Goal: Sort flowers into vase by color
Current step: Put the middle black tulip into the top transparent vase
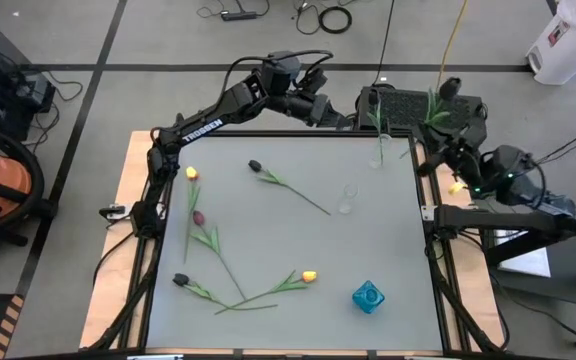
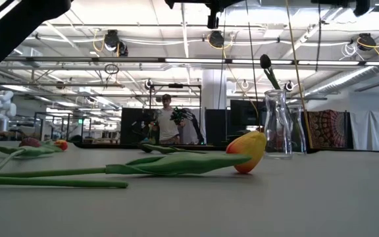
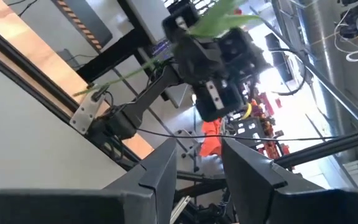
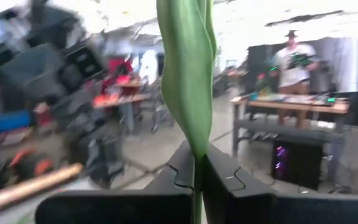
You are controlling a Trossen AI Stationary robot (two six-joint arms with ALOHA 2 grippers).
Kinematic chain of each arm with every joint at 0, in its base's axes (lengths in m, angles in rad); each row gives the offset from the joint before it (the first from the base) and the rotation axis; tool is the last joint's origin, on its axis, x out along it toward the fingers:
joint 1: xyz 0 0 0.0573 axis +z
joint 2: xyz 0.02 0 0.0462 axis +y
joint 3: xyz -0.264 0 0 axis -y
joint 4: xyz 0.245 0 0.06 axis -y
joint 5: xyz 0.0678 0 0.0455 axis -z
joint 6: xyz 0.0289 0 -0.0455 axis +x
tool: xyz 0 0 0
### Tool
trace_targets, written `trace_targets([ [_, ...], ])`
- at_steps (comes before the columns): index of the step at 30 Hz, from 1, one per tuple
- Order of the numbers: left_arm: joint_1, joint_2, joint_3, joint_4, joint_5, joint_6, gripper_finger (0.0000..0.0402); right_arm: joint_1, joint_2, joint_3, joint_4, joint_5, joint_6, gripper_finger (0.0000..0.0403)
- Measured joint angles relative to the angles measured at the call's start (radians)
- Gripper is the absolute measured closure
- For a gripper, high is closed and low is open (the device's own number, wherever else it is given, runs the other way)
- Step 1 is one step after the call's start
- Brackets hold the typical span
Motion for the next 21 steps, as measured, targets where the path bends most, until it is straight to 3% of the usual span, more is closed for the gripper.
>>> trace_targets([
  [5, -0.005, 0.0, 0.0, 0.0, 0.0, 0.003, 0.0269, -0.001, -0.022, -0.054, 0.069, 0.088, -0.051, 0.0402],
  [14, -0.016, 0.0, 0.0, 0.002, -0.015, 0.026, 0.0269, -0.085, 0.01, -0.151, 0.079, 0.115, 0.039, 0.0402],
  [18, -0.017, 0.0, 0.0, 0.003, -0.017, 0.028, 0.0269, -0.154, 0.036, -0.158, 0.082, 0.088, 0.089, 0.0402],
  [21, -0.017, 0.0, 0.0, 0.003, -0.017, 0.028, 0.0269, -0.206, 0.069, -0.16, 0.102, -0.018, 0.097, 0.0402],
])
